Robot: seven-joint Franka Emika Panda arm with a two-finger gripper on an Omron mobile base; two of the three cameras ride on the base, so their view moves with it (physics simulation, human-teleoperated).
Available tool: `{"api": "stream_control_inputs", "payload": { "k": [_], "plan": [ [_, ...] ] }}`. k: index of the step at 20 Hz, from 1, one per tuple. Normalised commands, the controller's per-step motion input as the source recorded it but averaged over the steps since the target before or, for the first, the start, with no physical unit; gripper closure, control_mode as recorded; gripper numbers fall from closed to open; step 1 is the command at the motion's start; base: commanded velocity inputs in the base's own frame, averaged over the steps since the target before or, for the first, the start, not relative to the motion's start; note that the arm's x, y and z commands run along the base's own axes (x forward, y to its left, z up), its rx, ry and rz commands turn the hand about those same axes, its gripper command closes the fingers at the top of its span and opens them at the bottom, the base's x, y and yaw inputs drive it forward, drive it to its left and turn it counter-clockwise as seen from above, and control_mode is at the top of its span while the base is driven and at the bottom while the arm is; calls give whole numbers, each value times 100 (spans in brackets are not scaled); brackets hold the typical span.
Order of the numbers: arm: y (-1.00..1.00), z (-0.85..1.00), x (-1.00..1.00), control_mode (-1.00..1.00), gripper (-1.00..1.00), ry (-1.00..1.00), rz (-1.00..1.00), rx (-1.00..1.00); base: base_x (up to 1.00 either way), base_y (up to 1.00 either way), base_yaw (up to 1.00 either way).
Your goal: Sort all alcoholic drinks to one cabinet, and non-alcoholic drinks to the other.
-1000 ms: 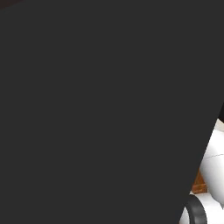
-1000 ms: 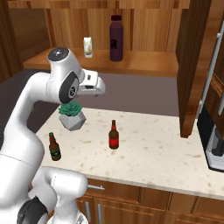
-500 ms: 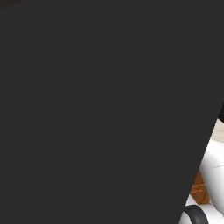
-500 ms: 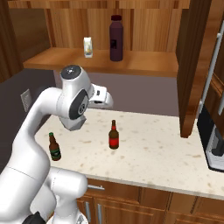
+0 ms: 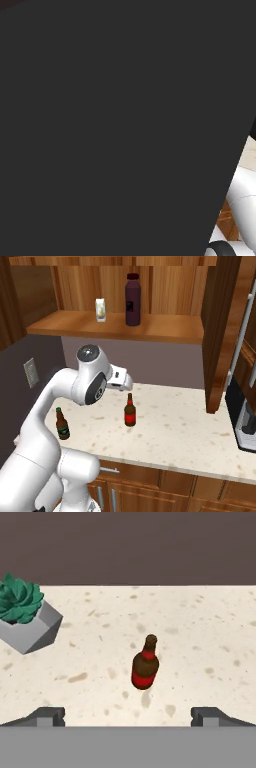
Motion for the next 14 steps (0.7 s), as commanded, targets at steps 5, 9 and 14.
{"api": "stream_control_inputs", "payload": {
  "k": [5,9,14],
  "plan": [
    [-16,-32,12,-100,-100,0,-4,1,0,0,0],
    [-16,-24,13,-100,-100,1,-3,0,0,0,0],
    [-14,-22,15,-100,-100,1,-2,0,0,0,0]
  ]
}}
